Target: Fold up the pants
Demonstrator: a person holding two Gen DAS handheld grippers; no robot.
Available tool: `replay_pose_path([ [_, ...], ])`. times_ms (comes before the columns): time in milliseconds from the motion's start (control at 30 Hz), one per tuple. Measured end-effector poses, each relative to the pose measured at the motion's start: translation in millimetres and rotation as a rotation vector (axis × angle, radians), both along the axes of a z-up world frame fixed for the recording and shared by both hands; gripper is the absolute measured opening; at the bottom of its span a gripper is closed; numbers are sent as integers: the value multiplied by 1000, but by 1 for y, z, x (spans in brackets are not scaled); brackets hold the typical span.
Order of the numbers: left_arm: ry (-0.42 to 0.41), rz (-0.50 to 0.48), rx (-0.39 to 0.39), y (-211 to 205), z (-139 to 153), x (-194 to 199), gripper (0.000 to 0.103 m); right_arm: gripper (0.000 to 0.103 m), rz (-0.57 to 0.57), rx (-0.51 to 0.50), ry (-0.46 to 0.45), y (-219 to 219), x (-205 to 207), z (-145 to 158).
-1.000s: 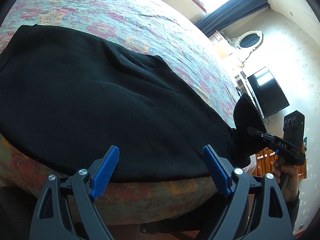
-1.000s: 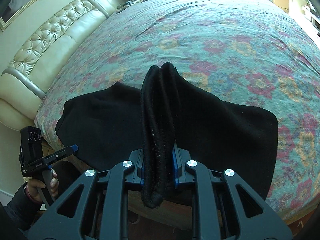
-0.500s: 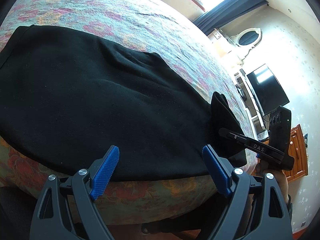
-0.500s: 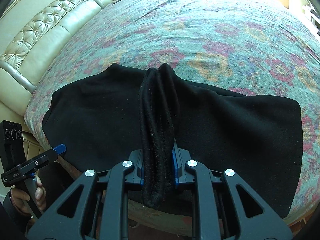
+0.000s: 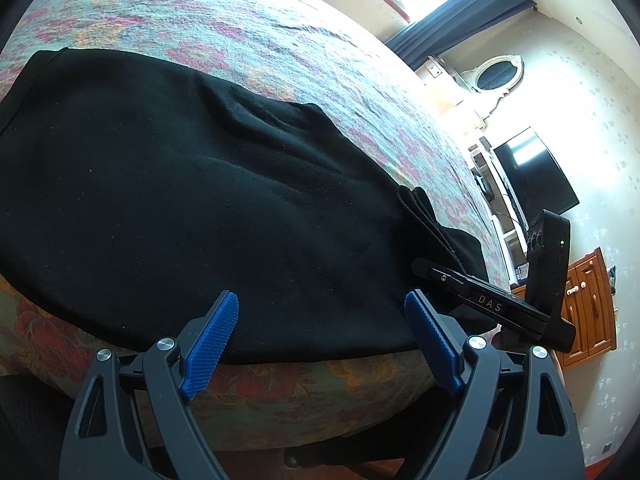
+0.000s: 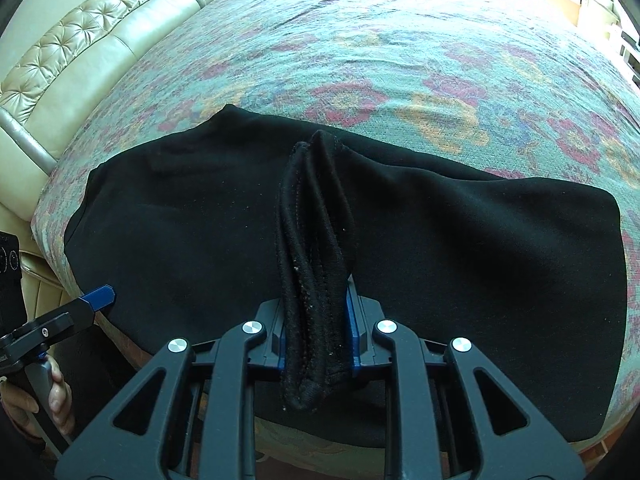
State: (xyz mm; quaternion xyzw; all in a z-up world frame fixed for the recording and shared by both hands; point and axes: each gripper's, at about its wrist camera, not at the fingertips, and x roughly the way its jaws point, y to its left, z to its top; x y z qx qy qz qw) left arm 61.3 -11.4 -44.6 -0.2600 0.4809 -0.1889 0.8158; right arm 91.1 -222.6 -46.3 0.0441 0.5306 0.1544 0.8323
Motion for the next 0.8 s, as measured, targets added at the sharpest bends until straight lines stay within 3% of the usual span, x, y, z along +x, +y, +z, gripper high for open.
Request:
replay_pose_path([
  [167,-1,2,1,1,1,1,84,42,6,59,5,7,-3,-3],
  [433,-13,37,0,13,7,2,84,57,18,124,12,20,-9,-8],
  [733,-61,108,-11,57,24,-2,84,65,69,120,4,30,-17,-4],
  [800,-76,135,-35,79,27,-4,84,65,57,167,-25,24,-22,4],
])
